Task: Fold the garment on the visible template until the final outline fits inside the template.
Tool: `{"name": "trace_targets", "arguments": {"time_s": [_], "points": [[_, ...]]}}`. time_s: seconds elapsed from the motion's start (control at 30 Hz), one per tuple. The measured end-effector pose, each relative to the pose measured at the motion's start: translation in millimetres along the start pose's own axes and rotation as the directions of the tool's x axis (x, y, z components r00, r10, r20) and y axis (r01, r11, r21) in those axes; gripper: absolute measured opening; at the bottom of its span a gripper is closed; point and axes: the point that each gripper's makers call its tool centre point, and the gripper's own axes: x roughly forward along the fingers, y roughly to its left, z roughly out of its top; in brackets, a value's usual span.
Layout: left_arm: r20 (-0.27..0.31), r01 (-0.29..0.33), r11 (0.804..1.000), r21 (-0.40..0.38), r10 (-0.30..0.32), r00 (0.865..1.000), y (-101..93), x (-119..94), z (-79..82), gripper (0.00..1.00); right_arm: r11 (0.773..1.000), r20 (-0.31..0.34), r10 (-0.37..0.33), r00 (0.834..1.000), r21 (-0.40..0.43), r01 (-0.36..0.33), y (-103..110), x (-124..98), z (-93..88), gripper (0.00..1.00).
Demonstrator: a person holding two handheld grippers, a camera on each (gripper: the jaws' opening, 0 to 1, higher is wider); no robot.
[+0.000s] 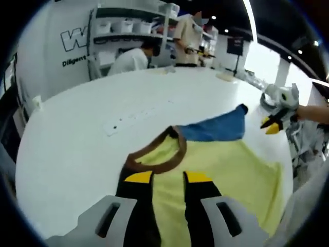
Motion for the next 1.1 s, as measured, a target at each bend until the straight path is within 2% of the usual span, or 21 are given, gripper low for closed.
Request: {"name": "trace_targets", "arguments": {"time_s": [0.27,0.33,0.43,0.6,0.63,0.73,0.77,0.93,1.1], "points": [[0.011,-0.021,1.0,0.012,0.02,1.0,-4.8,-10,-3.7,0.22,1.0,-0.041,0.022,0.999,0.016,-0.021,18,-5,-30.8,0.18],[0.012,-0.028,1.0,0.009,0.028,1.0,-5.0,-14,-7.4,0.22,1.0,-0.073,0.028,0.997,0.001,-0.028,23,-5,-41.6,0.18],[0.014,-0.029,1.0,0.003,0.029,0.999,-9.2,-16,-9.2,0.22,1.0,-0.089,0.028,0.996,-0.01,-0.029,27,-6,-47.3,0.18],[0.016,-0.02,1.0,-0.019,0.02,1.0,-13.1,-15,-7.6,0.22,1.0,-0.077,0.027,0.997,-0.001,-0.027,40,-14,-54.5,0.18],[0.027,-0.008,0.999,-0.047,0.009,1.0,-14.2,-10,-3.8,0.23,1.0,-0.066,0.027,0.997,0.01,-0.027,44,-18,-58.1,0.18],[0.027,0.004,0.998,-0.055,-0.003,1.0,-11.7,1,1.5,0.24,0.999,-0.052,0.029,0.998,0.039,-0.027,55,-24,-65.7,0.19],[0.026,0.007,0.999,-0.053,-0.006,1.0,-20.5,2,2.2,0.24,0.999,-0.054,0.025,0.998,0.04,-0.023,56,-25,-68.1,0.19],[0.017,0.041,0.999,-0.029,-0.041,0.999,-22.0,21,13.9,0.25,0.999,-0.075,0.005,0.997,0.034,-0.002,63,-35,-85.3,0.2],[0.008,0.071,0.997,0.003,-0.071,0.997,-31.7,39,24.7,0.28,0.999,-0.087,-0.031,0.996,0.039,0.034,64,-42,-95.8,0.23]]}}
